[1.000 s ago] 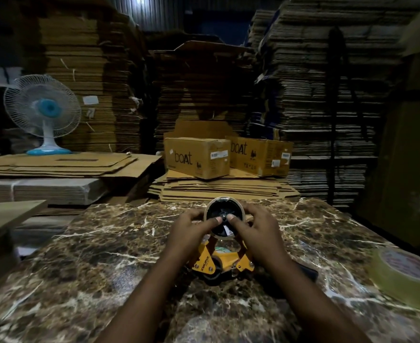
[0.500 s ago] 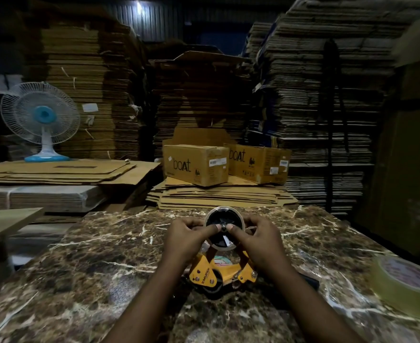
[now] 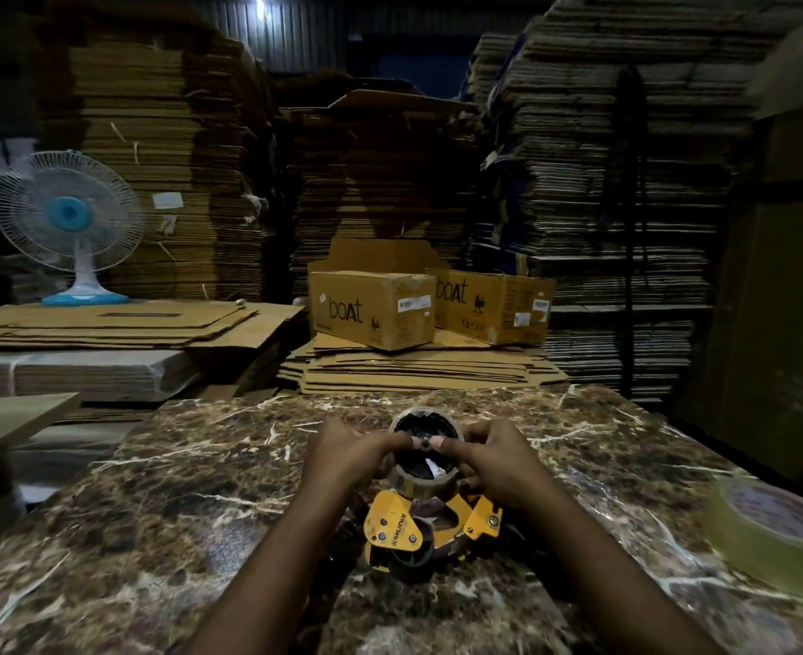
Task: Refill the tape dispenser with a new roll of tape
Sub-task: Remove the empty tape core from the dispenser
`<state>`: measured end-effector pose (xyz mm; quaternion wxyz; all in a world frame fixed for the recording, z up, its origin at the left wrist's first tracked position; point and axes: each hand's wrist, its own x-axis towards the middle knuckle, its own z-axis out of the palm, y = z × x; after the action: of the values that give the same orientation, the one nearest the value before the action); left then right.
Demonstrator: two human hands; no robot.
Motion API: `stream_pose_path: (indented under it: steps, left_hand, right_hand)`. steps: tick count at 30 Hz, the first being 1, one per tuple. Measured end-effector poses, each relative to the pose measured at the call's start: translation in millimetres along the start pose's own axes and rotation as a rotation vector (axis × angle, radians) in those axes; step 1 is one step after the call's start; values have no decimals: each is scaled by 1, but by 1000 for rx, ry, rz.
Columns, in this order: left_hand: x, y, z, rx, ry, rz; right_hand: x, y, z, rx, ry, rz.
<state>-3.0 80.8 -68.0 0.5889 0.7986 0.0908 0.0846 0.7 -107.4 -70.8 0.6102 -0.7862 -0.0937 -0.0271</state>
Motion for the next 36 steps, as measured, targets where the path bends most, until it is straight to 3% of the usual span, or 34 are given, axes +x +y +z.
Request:
stream_pose_path:
  steps: [5,18,26,36]
  left_hand:
    - [-6,3,2,15,11,17]
    - [-7,3,3,36,38,-9]
    - [4,-2,4,54,-70,-60]
    - [6,-5,6,0,-179,-169]
  right_hand:
    - [8,7,-1,82,-5,44]
    - [8,8,1,22,50,20]
    - [15,6,0,-4,29,173]
    - [19,13,-1,-149,-22,217]
